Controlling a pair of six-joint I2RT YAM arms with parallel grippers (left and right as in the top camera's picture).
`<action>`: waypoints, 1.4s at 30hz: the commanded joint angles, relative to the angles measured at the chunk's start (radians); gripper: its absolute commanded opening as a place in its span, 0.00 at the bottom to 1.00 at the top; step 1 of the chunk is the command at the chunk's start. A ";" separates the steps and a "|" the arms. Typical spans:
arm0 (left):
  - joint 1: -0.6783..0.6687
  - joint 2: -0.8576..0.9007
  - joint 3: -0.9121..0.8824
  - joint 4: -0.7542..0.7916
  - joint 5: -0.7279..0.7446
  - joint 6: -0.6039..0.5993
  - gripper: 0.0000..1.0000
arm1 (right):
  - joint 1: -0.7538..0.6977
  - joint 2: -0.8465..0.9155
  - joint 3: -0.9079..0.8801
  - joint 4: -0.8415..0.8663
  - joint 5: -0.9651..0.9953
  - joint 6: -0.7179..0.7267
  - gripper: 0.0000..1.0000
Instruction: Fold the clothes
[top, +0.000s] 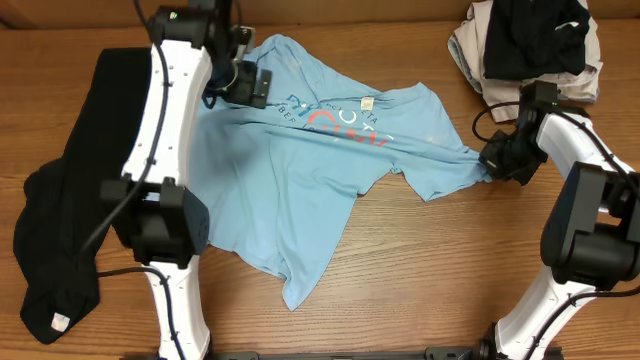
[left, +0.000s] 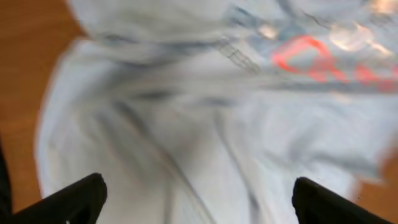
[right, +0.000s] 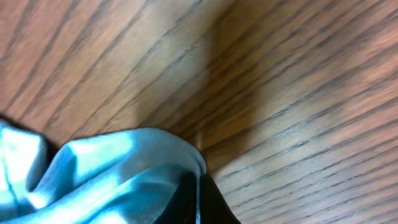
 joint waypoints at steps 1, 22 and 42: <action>-0.059 -0.014 0.094 -0.107 0.084 0.010 0.91 | 0.008 -0.074 0.005 0.005 -0.031 -0.029 0.04; -0.417 -0.532 -0.532 -0.114 -0.080 -0.329 0.79 | -0.037 -0.081 0.005 0.015 -0.105 -0.073 0.04; -0.656 -0.871 -1.584 0.525 0.066 -0.745 0.55 | -0.037 -0.081 0.005 0.009 -0.105 -0.073 0.05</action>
